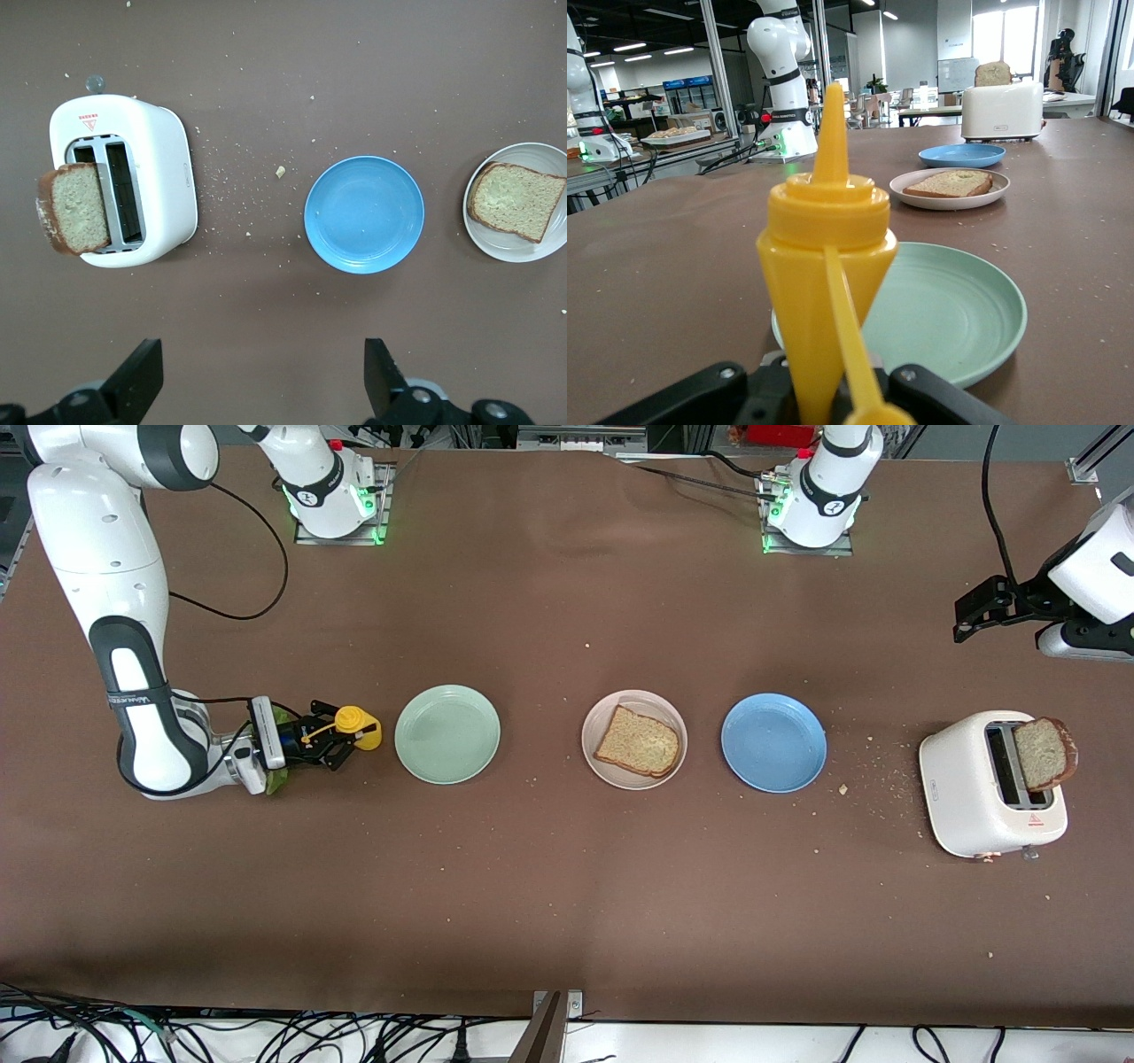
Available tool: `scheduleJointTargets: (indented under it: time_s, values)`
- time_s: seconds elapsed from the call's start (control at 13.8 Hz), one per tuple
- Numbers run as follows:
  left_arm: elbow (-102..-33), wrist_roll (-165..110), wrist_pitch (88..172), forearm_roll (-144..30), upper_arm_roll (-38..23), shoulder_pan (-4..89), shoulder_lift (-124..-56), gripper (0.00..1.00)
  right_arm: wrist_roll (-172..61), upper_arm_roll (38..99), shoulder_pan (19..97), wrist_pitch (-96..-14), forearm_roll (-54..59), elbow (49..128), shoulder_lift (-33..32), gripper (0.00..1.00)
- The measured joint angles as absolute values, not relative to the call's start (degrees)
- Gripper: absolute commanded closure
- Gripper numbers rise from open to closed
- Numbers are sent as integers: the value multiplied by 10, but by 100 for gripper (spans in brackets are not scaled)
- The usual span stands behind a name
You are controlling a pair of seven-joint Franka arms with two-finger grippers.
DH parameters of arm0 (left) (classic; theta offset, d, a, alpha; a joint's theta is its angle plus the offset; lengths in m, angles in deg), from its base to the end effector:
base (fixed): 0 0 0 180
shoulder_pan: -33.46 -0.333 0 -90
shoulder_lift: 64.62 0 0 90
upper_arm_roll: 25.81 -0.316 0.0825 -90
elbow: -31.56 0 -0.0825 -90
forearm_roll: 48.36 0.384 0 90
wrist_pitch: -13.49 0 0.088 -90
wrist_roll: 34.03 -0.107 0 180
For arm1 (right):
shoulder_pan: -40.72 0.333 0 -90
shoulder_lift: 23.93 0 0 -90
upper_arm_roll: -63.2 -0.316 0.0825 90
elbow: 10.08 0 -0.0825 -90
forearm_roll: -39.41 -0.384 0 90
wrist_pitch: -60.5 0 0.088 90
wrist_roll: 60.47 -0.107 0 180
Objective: Make sandwich in beige plate with both arms
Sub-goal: 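Return the mustard bottle beside the lettuce and open the right gripper, then reach the right gripper down to the green lettuce leaf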
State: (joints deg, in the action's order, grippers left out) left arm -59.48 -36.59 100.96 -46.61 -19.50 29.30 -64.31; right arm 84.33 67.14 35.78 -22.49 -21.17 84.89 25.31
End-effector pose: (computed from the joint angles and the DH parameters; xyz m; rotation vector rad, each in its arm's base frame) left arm 0.5473 -0.0173 0.6152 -3.1068 0.1270 0.0887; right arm 0.5887 0.0138 0.1154 -1.1316 -1.4957 -0.7795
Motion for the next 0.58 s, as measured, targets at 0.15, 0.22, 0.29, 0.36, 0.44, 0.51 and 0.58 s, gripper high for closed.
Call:
scheduleJointTargets:
  time_s: [0.15,0.22,0.29,0.36,0.44,0.51,0.58]
  values:
    - [-595,-366,1010,-466,-195,293,-643,0,842,672,351,-226,-213,848,253,0]
    - [-595,-366,1010,-466,-195,293,-643,0,840,673,348,-228,-213,846,253,0]
    - [-595,-366,1010,-466,-195,293,-643,0,835,678,347,-234,-211,842,252,0]
    - [-595,-366,1010,-466,-195,293,-643,0,825,683,346,-242,-202,836,249,0]
    - [-595,-366,1010,-466,-195,293,-643,0,804,685,344,-248,-184,827,246,0]
    - [-595,-366,1010,-466,-195,293,-643,0,776,686,343,-251,-161,818,241,0]
    - [-595,-366,1010,-466,-195,293,-643,0,741,687,342,-260,-132,808,231,0]
